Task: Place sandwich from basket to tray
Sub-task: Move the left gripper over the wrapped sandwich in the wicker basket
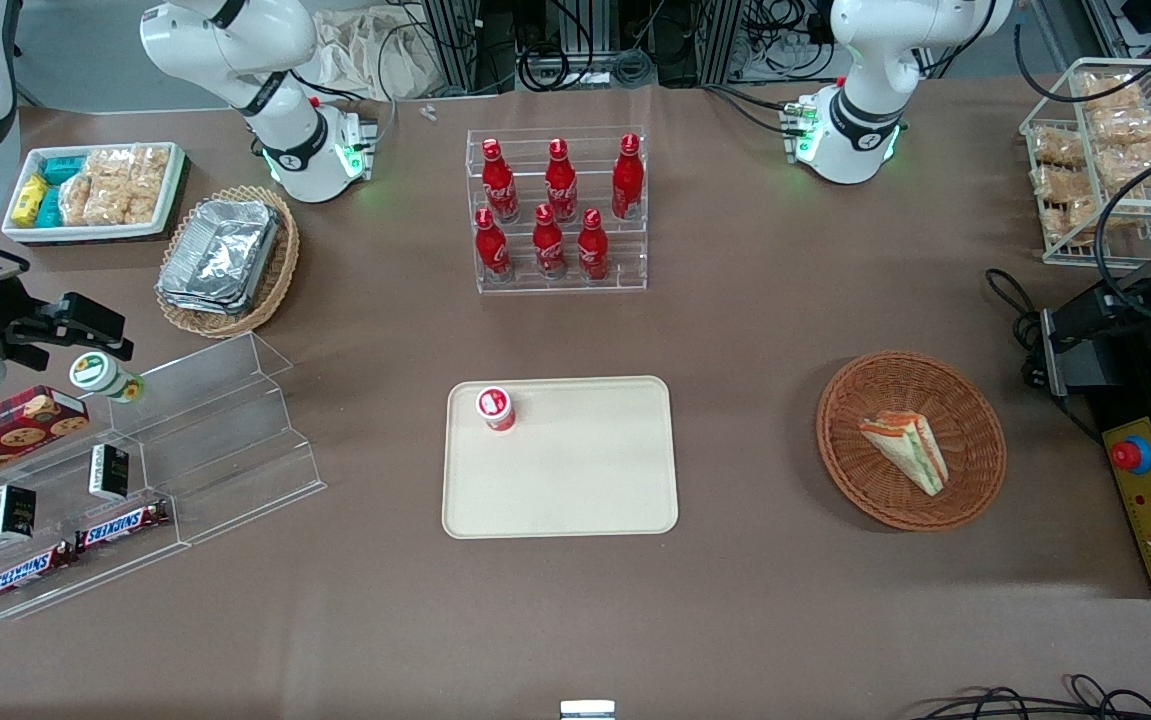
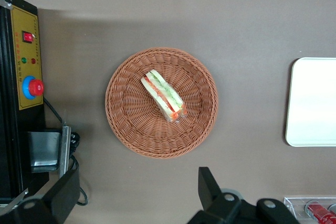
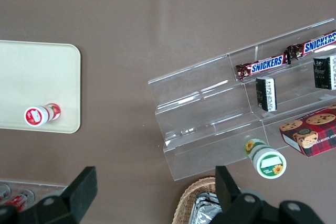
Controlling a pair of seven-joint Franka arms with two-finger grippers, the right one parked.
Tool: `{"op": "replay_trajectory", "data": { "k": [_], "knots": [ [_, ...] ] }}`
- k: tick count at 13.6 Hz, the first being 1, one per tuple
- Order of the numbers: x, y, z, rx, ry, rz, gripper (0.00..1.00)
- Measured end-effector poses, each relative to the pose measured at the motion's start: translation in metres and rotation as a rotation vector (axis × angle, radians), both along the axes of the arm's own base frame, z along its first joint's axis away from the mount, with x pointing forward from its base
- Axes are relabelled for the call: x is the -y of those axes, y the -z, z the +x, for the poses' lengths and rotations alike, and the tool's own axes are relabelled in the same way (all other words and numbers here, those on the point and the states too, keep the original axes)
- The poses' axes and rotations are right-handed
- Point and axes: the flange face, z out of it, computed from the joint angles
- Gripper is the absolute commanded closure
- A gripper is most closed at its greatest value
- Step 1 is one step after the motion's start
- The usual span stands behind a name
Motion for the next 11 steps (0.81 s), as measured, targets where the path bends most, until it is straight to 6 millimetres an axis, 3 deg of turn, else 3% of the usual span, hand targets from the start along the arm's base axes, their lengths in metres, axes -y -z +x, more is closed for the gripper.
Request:
{"op": "replay_trajectory", "data": {
  "k": [11],
  "knots": [
    [-0.004, 0.019, 0.005, -0.035, -0.006, 0.000, 0.00]
  ]
}}
